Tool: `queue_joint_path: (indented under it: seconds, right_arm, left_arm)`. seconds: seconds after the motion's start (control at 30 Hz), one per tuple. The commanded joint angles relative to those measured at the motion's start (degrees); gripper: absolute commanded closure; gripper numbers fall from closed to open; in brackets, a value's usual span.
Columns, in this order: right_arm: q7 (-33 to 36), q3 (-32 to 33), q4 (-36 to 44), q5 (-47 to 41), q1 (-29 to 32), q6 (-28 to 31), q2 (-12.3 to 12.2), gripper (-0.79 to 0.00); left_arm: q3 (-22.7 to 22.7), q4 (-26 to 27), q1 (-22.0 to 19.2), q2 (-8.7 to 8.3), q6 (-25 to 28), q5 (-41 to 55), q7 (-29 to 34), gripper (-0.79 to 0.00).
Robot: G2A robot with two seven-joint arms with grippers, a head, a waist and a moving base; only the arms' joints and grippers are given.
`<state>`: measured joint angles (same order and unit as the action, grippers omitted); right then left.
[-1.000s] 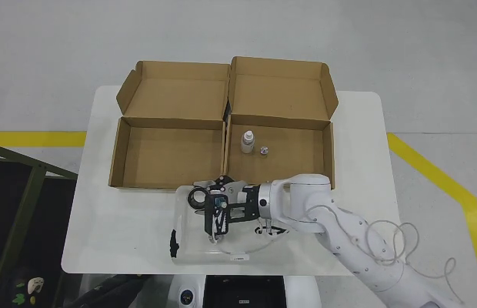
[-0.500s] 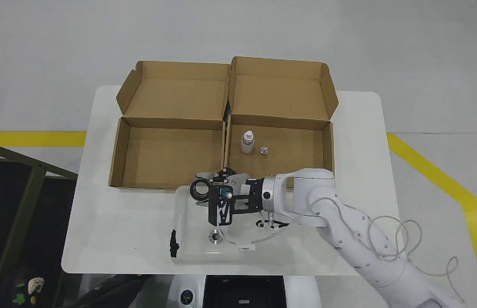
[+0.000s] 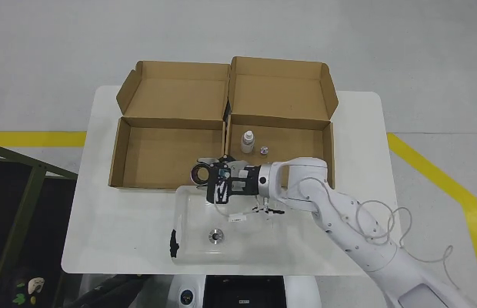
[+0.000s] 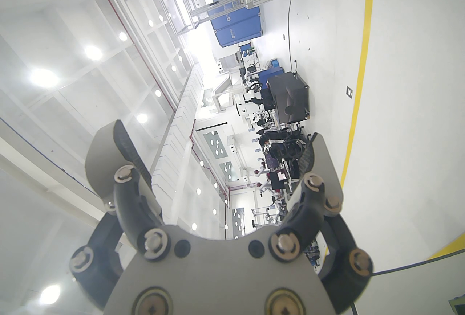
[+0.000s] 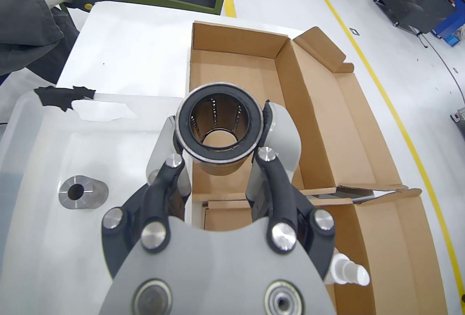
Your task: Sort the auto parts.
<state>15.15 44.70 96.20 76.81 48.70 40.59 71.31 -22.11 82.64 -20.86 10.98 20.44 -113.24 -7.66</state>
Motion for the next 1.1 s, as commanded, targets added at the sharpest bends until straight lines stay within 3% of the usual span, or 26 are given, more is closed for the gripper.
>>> queue_joint_path:
  seconds: [0.0,0.6,1.07]
  right_arm:
    - [0.2,-0.3,-1.4,0.4,-1.0,-0.6,0.3,0.000]
    - [-2.5,-6.3,-17.8,-1.0,-11.5,-5.7,5.2,0.000]
    - [-3.8,-10.4,-27.5,0.0,-16.0,-8.0,9.1,0.000]
  left_arm:
    - [0.0,0.0,0.0,0.00,0.0,0.0,0.0,-0.785]
    - [0.0,0.0,0.0,0.00,0.0,0.0,0.0,-0.785]
    - [0.0,0.0,0.0,0.00,0.0,0.0,0.0,-0.785]
